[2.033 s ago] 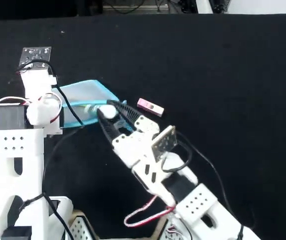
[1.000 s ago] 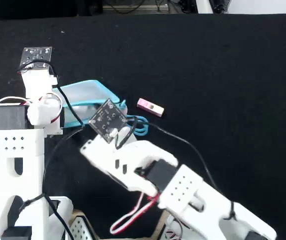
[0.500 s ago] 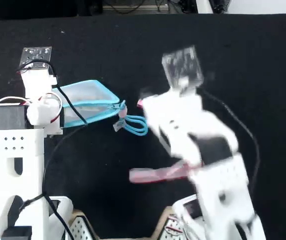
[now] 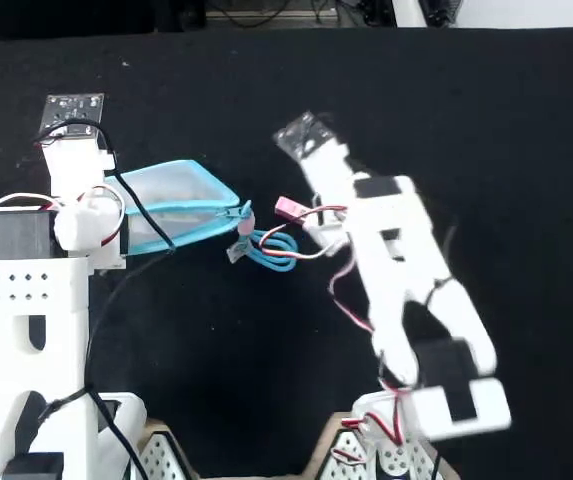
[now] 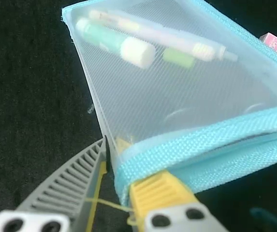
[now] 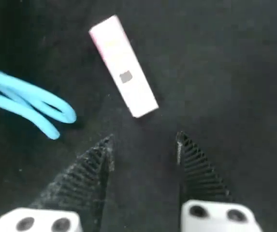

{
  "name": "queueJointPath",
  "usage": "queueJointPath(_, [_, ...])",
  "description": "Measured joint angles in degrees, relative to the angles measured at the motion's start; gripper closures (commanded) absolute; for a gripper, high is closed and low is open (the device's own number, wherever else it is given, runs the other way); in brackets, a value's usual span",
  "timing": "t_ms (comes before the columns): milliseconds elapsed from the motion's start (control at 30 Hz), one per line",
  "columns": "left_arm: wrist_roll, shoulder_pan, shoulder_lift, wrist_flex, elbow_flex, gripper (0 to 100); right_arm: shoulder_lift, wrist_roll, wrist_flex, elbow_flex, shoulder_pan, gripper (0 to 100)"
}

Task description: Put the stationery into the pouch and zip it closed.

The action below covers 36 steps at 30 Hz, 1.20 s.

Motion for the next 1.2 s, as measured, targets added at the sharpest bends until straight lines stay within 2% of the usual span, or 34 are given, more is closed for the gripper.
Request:
queueJointPath(200, [0.0,0.0,0.0,0.0,-0.1,97,8.6,1.3,-8.3,-1.6,-1.6,81.7])
queueJointPath(400, [0.0,0.0,0.0,0.0,-0.1,97,14.2,1.3,-9.8,-6.6,-1.7,73.3])
queueJointPath(500, [0.0,0.0,0.0,0.0,-0.1,97,15.3,1.3,-9.9,-7.2,-1.7,73.4])
queueJointPath(600, [0.0,0.0,0.0,0.0,-0.1,97,15.5,2.0,-10.5,-7.2,-1.7,75.8])
queueJointPath(667, [0.0,0.0,0.0,0.0,-0.1,97,15.5,5.1,-11.3,-7.2,-1.7,80.1])
queueJointPath(800, [0.0,0.0,0.0,0.0,-0.1,97,15.5,11.0,-11.6,-7.2,-1.7,99.5])
queueJointPath(867, [0.0,0.0,0.0,0.0,-0.1,97,15.5,11.3,-11.3,-7.2,-1.7,96.9])
queueJointPath(1000, [0.0,0.0,0.0,0.0,-0.1,97,14.3,7.0,-6.7,-7.3,1.0,98.8])
queueJointPath(1200, [0.0,0.0,0.0,0.0,-0.1,97,11.3,-3.0,6.1,-7.3,9.9,96.9])
